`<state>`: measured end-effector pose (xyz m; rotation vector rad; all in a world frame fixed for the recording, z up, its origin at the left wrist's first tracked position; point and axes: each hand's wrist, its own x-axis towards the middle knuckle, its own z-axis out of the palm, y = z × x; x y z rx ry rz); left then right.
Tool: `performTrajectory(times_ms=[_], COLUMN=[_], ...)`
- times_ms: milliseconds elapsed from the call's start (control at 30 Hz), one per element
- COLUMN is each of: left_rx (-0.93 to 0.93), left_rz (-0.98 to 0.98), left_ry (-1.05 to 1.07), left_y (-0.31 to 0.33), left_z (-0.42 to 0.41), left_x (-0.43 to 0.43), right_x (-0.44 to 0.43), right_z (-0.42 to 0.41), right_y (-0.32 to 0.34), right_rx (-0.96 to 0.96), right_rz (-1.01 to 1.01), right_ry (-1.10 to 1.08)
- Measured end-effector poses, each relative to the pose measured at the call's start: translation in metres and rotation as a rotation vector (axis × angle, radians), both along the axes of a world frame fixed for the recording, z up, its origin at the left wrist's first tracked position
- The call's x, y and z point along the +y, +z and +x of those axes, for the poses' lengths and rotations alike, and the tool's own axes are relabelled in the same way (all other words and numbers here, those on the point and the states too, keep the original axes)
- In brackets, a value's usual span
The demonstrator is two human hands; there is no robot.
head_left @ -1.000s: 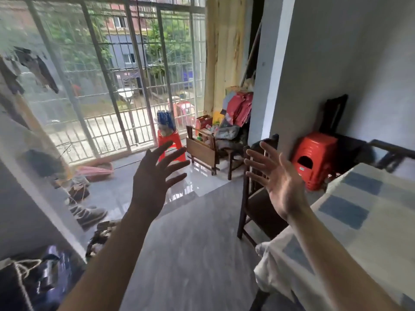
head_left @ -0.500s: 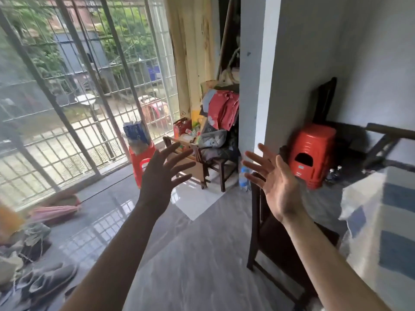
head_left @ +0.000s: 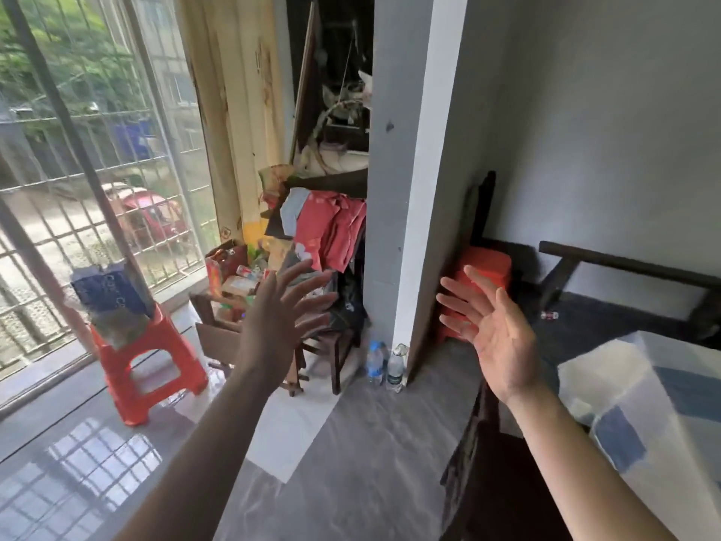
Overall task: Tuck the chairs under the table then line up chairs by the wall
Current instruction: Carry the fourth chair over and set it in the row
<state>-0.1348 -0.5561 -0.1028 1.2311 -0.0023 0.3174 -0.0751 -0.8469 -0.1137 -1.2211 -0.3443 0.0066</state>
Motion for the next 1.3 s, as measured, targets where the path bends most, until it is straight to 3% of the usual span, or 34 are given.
performTrajectory(times_ms=[267, 700, 933, 1300], left_rx=[-0.003, 0.134, 0.143, 0.196], left_rz=[0.048, 0.097, 0.108, 0.218], left_ry=[-0.275, -0.841, -1.179, -1.723], left_y=[0.004, -0.037, -0.053, -0.122], left_z=[0.161, 0.389, 0.437, 0.487], left_x=[0.046, -0.070, -0.175, -0.294], right_x=[0.049, -0.016, -0.039, -0.009], right_z=[0.079, 0.160, 0.125, 0.109], right_y=[0.001, -0.049, -0.045, -0.098], right_rx=[-0.010, 0.026, 0.111, 0.356], right_rz=[0.003, 0.086, 0.051, 0.093], right_ry=[-0.275, -0.814, -1.226, -1.804])
